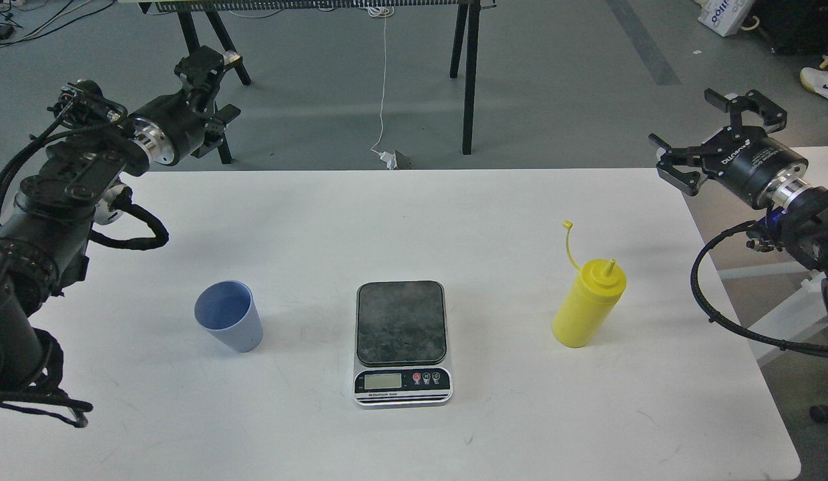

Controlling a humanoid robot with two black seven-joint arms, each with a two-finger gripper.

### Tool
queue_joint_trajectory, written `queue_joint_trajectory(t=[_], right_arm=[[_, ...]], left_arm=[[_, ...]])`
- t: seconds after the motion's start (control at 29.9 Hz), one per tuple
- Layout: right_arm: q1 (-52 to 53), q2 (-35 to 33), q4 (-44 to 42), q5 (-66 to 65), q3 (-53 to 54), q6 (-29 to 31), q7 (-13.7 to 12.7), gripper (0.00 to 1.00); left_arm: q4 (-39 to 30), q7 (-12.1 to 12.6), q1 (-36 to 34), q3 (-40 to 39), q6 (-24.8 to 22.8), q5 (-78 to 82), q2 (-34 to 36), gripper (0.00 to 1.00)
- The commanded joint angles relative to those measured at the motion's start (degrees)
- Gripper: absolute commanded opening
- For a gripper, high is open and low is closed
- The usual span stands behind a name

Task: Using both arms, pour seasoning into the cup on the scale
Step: 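Move the left gripper down toward the blue cup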

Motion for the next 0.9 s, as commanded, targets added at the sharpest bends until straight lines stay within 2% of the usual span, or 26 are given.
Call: queue_joint_trajectory(t=[0.0, 0.27, 0.47, 0.6, 0.87], right_arm=[[0.2, 0.0, -0.1, 0.0, 0.0, 0.0, 0.0, 0.97], [-0.2, 0.1, -0.2, 0.0, 0.0, 0.0, 0.0, 0.97], [-0.3, 1.3, -0.1, 0.0, 0.0, 0.0, 0.0, 0.97], [-0.4, 1.4, -0.2, 0.1, 0.2, 0.0, 0.0, 0.97], [-0.5, 3.3, -0.3, 0.1, 0.2, 0.0, 0.0, 0.97]], left_arm=[[0.0, 0.0, -0.1, 0.0, 0.0, -4.2, 2.4, 1.00], [0.2, 0.0, -0.1, 0.0, 0.0, -4.6, 3.1, 1.00], [0.4, 0.0, 0.7, 3.9, 0.0, -0.5, 4.7, 1.00], [0.4, 0.0, -3.6, 12.6, 0.0, 9.0, 7.8, 1.00], [-0.2, 0.0, -8.9, 37.0, 0.0, 41.3, 6.6, 1.00]])
